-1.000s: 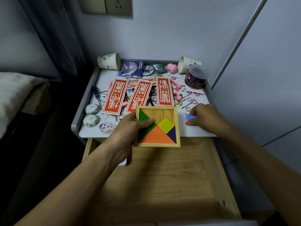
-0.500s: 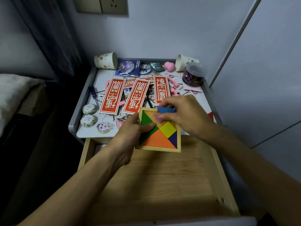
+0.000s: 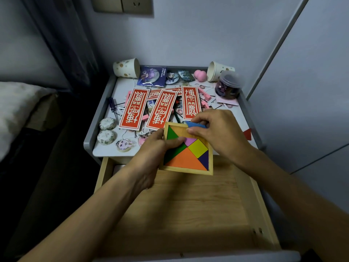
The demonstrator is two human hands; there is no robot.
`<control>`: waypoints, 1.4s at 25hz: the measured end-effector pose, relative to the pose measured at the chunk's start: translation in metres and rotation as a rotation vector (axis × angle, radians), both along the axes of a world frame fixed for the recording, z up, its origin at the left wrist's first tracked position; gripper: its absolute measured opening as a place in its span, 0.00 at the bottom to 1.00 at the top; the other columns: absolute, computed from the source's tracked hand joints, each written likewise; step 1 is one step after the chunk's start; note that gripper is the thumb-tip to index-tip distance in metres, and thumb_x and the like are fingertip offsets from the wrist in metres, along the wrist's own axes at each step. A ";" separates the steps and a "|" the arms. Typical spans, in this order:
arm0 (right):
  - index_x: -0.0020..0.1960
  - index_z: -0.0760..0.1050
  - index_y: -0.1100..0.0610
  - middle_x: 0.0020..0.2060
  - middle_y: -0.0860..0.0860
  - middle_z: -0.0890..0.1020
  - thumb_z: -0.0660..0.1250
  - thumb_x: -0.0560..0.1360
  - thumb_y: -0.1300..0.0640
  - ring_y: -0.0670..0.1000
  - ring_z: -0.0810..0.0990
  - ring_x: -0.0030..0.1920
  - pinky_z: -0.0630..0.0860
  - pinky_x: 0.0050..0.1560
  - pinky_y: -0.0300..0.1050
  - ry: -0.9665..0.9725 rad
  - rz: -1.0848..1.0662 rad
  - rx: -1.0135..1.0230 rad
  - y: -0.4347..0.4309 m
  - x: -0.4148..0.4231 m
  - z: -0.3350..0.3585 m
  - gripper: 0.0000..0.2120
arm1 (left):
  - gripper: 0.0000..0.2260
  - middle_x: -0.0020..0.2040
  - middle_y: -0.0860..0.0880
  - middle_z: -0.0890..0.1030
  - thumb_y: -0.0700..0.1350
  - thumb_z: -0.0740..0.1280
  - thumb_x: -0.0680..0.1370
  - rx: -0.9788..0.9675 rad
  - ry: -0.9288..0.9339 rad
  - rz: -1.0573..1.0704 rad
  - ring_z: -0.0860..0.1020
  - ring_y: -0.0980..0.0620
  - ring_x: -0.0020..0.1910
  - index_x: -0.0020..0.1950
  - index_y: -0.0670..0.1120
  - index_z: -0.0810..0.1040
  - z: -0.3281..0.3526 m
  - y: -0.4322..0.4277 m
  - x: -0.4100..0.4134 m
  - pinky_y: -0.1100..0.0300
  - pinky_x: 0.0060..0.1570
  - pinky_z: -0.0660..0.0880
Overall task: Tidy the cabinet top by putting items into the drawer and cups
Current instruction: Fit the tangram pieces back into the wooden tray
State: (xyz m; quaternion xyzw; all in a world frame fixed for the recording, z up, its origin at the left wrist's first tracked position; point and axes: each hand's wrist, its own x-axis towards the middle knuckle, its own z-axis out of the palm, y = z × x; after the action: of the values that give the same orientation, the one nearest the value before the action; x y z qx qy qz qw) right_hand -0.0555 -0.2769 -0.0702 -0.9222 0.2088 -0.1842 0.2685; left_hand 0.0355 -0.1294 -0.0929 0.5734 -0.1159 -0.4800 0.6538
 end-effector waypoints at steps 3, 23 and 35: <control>0.48 0.82 0.48 0.39 0.43 0.81 0.76 0.68 0.47 0.42 0.77 0.41 0.74 0.43 0.42 0.033 -0.025 -0.055 0.007 0.000 -0.002 0.10 | 0.12 0.50 0.43 0.85 0.38 0.70 0.76 0.018 -0.043 -0.010 0.84 0.44 0.48 0.59 0.43 0.80 -0.001 0.000 0.000 0.52 0.50 0.81; 0.49 0.79 0.52 0.42 0.47 0.85 0.73 0.73 0.50 0.45 0.83 0.43 0.79 0.45 0.44 0.121 -0.023 0.430 -0.002 -0.004 -0.010 0.08 | 0.11 0.48 0.42 0.86 0.46 0.72 0.76 0.106 -0.024 0.091 0.85 0.44 0.45 0.55 0.42 0.82 0.000 -0.001 0.000 0.51 0.48 0.81; 0.53 0.79 0.56 0.53 0.56 0.79 0.72 0.71 0.63 0.57 0.77 0.53 0.73 0.55 0.50 0.670 -0.285 -0.298 -0.096 -0.056 -0.024 0.12 | 0.09 0.46 0.45 0.86 0.47 0.72 0.76 0.162 -0.082 0.155 0.84 0.43 0.48 0.53 0.44 0.81 -0.006 -0.005 0.003 0.44 0.57 0.78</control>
State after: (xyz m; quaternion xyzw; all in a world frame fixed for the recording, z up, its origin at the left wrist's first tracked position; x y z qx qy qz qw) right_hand -0.1114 -0.3734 -0.0946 -0.9218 0.3819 0.0635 0.0202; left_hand 0.0390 -0.1344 -0.0985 0.6508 -0.0586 -0.4122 0.6349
